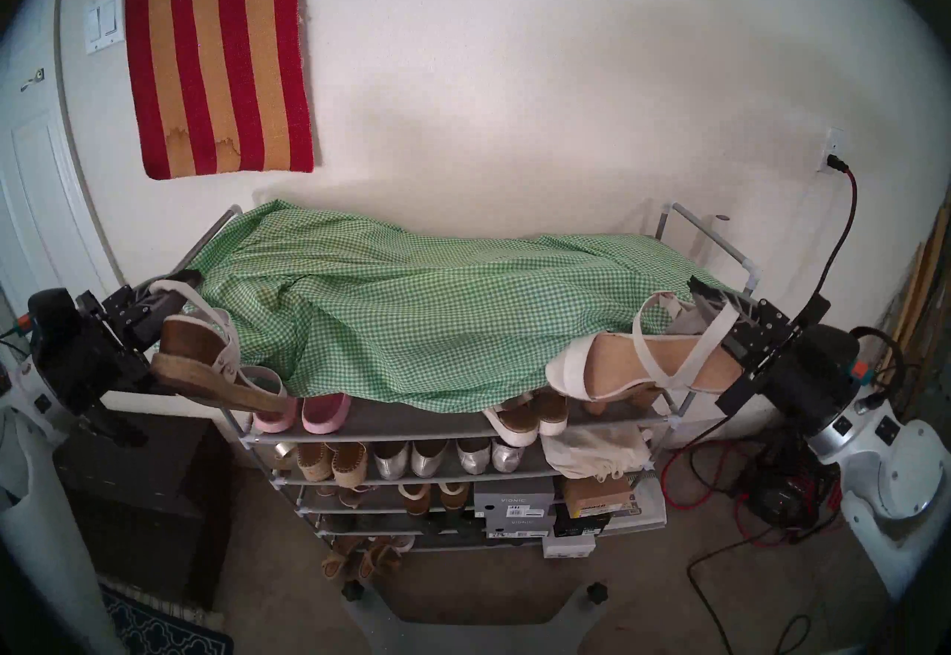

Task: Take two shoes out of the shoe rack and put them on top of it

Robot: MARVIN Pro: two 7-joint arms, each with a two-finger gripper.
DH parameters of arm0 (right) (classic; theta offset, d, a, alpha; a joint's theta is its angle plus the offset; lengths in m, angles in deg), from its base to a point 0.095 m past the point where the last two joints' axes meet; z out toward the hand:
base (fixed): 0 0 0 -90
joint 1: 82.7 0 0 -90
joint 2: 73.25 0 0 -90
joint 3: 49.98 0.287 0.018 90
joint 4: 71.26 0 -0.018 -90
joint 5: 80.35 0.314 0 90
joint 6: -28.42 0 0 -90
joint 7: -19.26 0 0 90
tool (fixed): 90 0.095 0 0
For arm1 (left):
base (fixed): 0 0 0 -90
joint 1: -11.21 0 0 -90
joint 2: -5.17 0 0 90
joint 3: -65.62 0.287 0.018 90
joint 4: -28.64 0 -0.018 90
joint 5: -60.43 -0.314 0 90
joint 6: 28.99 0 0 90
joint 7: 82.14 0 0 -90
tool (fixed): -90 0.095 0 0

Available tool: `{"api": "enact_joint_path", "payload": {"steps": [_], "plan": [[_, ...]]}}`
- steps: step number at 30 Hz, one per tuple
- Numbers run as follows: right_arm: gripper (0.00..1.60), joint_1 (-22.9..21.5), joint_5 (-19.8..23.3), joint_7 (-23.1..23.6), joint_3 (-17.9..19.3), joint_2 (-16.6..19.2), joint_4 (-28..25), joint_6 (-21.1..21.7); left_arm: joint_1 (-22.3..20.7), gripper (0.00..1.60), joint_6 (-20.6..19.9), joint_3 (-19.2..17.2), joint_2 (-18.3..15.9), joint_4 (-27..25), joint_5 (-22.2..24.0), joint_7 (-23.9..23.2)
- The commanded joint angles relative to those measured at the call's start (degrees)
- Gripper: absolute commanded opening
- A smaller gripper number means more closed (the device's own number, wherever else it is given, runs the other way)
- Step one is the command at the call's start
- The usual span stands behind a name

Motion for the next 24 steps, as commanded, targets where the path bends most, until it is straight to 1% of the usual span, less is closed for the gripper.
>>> {"api": "enact_joint_path", "payload": {"steps": [1, 11, 21, 22, 24], "plan": [[0.0, -4.5, 4.8, 1.9, 4.1, 3.6, -1.3, 0.4, -4.5, 0.0, -2.2, 0.3, -3.0, -1.1, 2.1, 0.8], [0.0, -6.3, 12.5, 6.6, 7.6, 7.7, -1.3, 4.7, -7.6, 0.0, -6.6, 1.3, -5.2, -1.3, 3.5, 1.4], [0.0, -10.1, 19.1, 8.3, 12.6, 12.3, -1.3, 12.1, -13.2, 0.0, -11.2, 2.4, -9.1, -1.8, 5.3, 2.8], [0.0, -10.1, 19.1, 8.3, 12.6, 12.3, -1.3, 12.1, -13.2, 0.0, -11.2, 2.4, -9.1, -1.8, 5.3, 2.8], [0.0, -10.9, 20.7, 8.1, 13.6, 13.4, -1.3, 14.4, -15.0, 0.0, -12.4, 2.7, -10.2, -1.6, 5.9, 3.2]]}}
